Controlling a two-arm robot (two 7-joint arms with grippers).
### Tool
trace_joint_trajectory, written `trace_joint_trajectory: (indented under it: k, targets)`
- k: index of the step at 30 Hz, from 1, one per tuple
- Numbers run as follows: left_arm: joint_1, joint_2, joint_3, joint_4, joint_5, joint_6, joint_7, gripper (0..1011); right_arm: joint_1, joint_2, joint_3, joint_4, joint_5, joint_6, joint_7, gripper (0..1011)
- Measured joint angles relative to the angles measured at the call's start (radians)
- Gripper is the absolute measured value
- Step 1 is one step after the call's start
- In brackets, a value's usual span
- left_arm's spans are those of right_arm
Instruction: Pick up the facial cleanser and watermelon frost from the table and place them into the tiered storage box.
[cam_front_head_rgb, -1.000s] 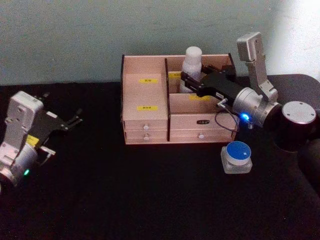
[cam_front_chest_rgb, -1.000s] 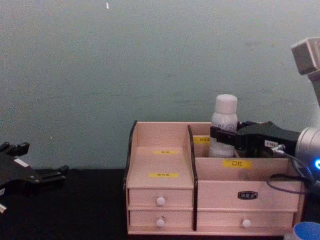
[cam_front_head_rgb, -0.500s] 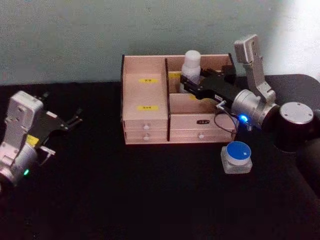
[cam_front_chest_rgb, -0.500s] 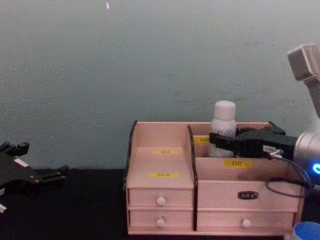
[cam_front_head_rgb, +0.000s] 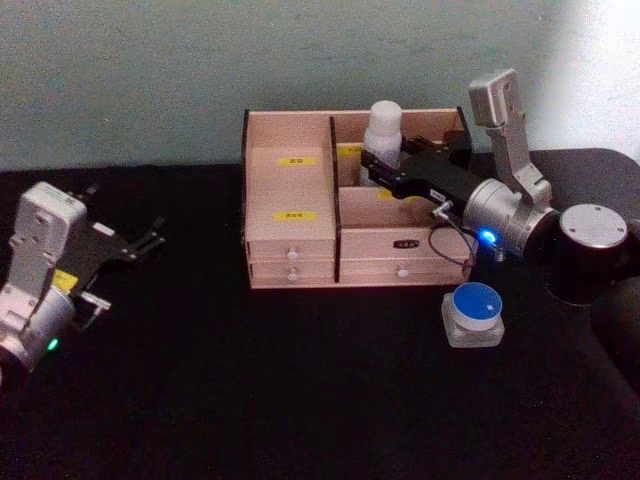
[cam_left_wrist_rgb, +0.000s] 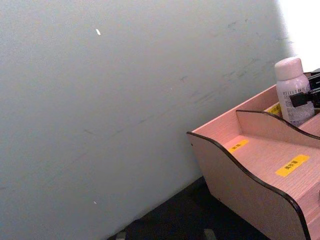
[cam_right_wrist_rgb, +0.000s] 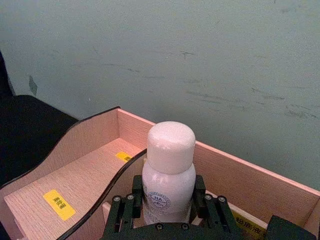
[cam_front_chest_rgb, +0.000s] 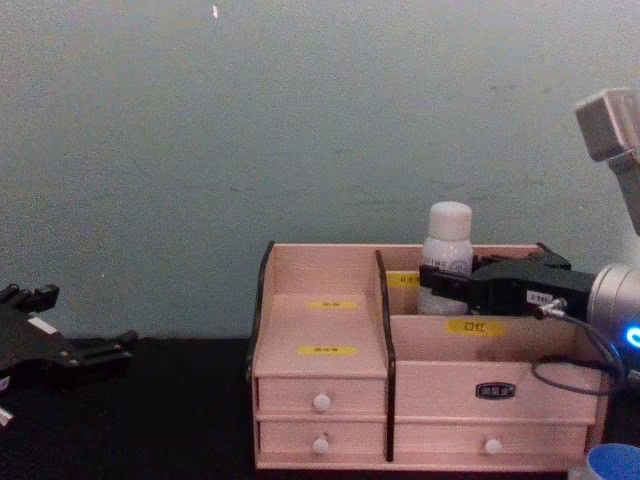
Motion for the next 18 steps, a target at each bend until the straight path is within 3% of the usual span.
trace_joint_trajectory:
  k: [2,15,18]
  targets:
    - [0.0,0.0,0.0,0.0,0.0,0.0,0.0,1001,0.0,0.0,0.0,0.0,0.0,0.0,0.0,604]
    - [0.0,0.0,0.0,0.0,0.0,0.0,0.0,1001,-0.001,0.0,0.0,-0.001,0.0,-0.002,0.0,982]
    - [0.0,0.0,0.0,0.0,0.0,0.0,0.0,1001,-0.001,0.0,0.0,-0.001,0.0,-0.002,0.0,1000]
